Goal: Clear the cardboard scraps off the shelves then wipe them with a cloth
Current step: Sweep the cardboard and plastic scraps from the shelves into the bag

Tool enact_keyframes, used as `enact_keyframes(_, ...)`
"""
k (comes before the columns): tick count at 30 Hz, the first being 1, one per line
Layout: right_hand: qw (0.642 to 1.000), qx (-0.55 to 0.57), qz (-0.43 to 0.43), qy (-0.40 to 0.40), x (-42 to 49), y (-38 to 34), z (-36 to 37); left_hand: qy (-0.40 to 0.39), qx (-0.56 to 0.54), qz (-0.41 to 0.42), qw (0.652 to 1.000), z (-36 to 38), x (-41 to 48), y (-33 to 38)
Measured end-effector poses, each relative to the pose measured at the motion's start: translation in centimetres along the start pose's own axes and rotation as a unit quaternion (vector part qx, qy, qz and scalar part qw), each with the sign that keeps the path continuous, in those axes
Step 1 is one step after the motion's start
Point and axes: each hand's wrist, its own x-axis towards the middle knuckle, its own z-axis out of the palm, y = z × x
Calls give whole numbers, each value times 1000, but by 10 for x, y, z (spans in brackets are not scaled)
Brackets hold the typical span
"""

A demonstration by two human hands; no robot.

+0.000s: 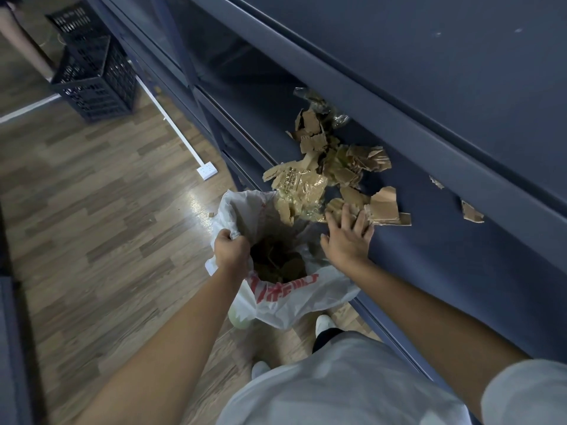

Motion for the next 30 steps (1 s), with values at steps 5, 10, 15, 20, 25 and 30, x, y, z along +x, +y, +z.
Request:
enact_keyframes(5, 998, -28, 7, 53, -8, 3, -4, -6, 8, 17, 1000, 0, 1, 4)
enact_keyframes(10, 991, -4, 12, 134, -2, -2, -13, -7, 2, 4, 1000, 0, 0, 4)
enact_keyframes(15, 989, 40, -95, 106, 37, -30, -40, -7, 19, 15, 1000, 0, -4, 6)
enact_keyframes(20, 978, -20, -196, -67, 41, -56, -38, -5, 9, -12, 1000, 1, -3, 6)
enact_keyframes(25, 946, 53, -234, -216, 0, -47, -14, -4, 10, -9, 1000, 2, -2, 7)
enact_keyframes(30, 979, 73, -178, 59, 18, -24, -29, -7, 10, -3, 1000, 1, 0, 6)
